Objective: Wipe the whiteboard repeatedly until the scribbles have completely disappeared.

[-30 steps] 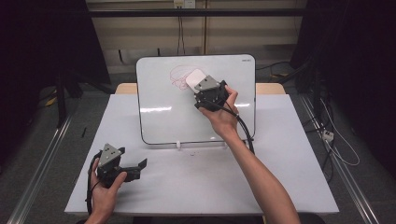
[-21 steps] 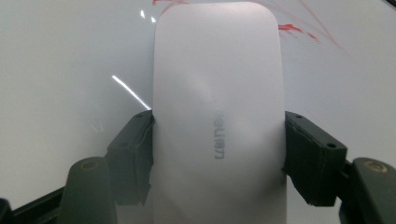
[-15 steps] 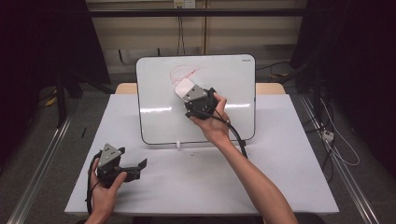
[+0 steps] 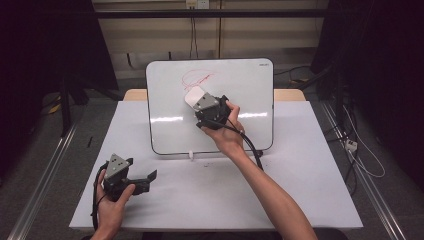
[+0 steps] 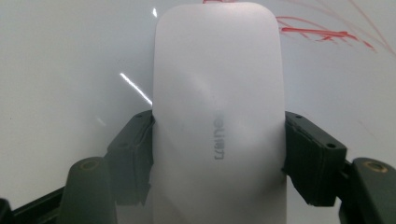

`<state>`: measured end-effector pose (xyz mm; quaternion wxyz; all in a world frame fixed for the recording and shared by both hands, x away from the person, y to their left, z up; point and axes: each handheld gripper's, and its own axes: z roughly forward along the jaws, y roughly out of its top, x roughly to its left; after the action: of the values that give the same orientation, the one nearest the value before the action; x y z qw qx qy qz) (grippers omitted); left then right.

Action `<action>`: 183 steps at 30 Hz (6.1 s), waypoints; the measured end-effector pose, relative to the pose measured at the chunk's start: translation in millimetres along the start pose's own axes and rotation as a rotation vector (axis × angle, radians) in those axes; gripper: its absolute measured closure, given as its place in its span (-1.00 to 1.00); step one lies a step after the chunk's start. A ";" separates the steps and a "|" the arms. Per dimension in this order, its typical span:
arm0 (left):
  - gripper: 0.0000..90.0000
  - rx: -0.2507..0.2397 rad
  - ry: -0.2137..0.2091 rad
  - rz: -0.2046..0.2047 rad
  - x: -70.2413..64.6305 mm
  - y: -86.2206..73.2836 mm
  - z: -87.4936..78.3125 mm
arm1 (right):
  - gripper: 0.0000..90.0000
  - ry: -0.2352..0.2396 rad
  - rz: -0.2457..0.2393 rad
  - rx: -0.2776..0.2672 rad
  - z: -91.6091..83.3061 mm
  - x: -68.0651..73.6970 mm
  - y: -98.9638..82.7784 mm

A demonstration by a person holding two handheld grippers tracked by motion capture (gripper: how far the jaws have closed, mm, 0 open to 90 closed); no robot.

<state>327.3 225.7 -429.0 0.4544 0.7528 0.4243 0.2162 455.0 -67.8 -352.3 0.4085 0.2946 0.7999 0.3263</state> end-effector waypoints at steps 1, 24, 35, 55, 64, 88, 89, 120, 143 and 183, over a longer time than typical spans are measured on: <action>-0.88 0.000 0.000 0.000 0.0 0.0 0.0 | -0.30 0.000 0.000 0.000 0.0 0.0 0.0; -0.88 0.002 -0.001 0.008 -0.8 0.3 0.6 | -0.30 -0.033 0.043 0.001 4.6 -16.1 15.6; -0.88 -0.001 0.001 0.001 1.1 -0.8 -1.4 | -0.30 -0.065 0.073 -0.015 2.8 -34.3 18.1; -0.88 -0.017 0.033 -0.009 3.1 -1.8 -3.9 | -0.29 -0.155 0.221 0.019 -17.8 -90.9 -15.3; -0.88 -0.010 0.032 -0.007 1.2 -1.7 -2.0 | -0.29 -0.181 0.271 0.030 -34.3 -109.0 -50.0; -0.88 0.002 0.018 0.009 -4.1 1.3 6.1 | -0.29 -0.117 0.175 0.044 -32.2 -52.8 -58.3; -0.88 0.001 0.014 0.011 -4.5 1.1 6.3 | -0.29 -0.113 0.163 0.043 -31.1 -49.3 -56.6; -0.88 0.020 -0.002 0.025 -6.4 0.6 6.7 | -0.29 -0.058 0.041 0.016 -4.4 0.9 -5.1; -0.88 0.017 -0.002 0.023 -4.8 0.6 4.7 | -0.29 -0.052 0.015 0.005 11.1 12.9 29.0; -0.88 0.007 0.006 0.019 -3.1 -1.5 -0.6 | -0.29 -0.115 0.083 0.003 17.9 -16.9 53.5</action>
<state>324.5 223.7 -429.9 0.4483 0.7577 0.4194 0.2212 489.4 -42.4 -311.9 0.4395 0.3464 0.7627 0.3243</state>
